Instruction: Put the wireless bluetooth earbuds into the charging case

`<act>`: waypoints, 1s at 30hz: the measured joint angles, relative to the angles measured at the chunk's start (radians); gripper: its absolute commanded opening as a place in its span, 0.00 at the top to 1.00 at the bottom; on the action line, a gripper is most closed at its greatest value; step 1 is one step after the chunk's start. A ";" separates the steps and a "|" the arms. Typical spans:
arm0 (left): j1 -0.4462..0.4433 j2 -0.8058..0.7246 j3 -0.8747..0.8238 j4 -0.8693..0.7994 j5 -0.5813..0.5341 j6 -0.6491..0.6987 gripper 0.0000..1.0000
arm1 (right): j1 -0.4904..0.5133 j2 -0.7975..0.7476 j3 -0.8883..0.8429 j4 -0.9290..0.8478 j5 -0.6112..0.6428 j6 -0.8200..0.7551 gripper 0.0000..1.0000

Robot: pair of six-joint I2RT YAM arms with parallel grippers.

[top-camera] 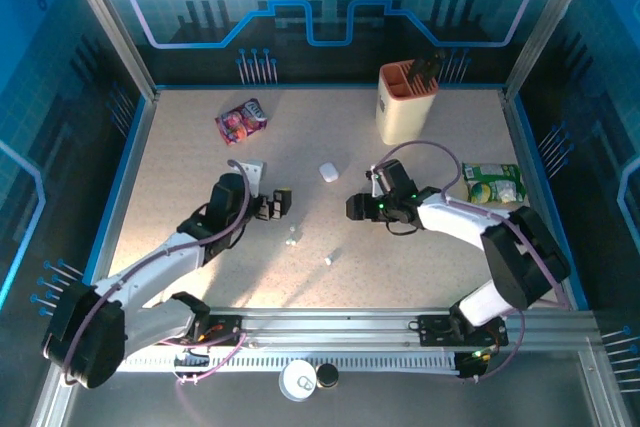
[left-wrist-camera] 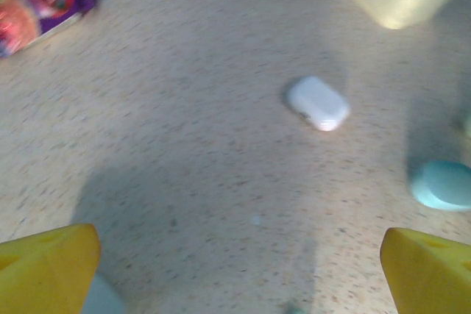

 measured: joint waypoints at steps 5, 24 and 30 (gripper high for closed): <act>0.061 0.064 0.041 -0.124 -0.073 -0.154 0.05 | 0.055 -0.069 0.048 -0.031 0.063 -0.047 0.29; 0.109 0.348 0.166 -0.307 -0.128 -0.433 0.24 | 0.075 -0.074 0.061 -0.068 0.090 -0.082 0.29; 0.109 0.372 0.166 -0.314 -0.128 -0.445 0.29 | 0.075 -0.074 0.061 -0.068 0.090 -0.082 0.29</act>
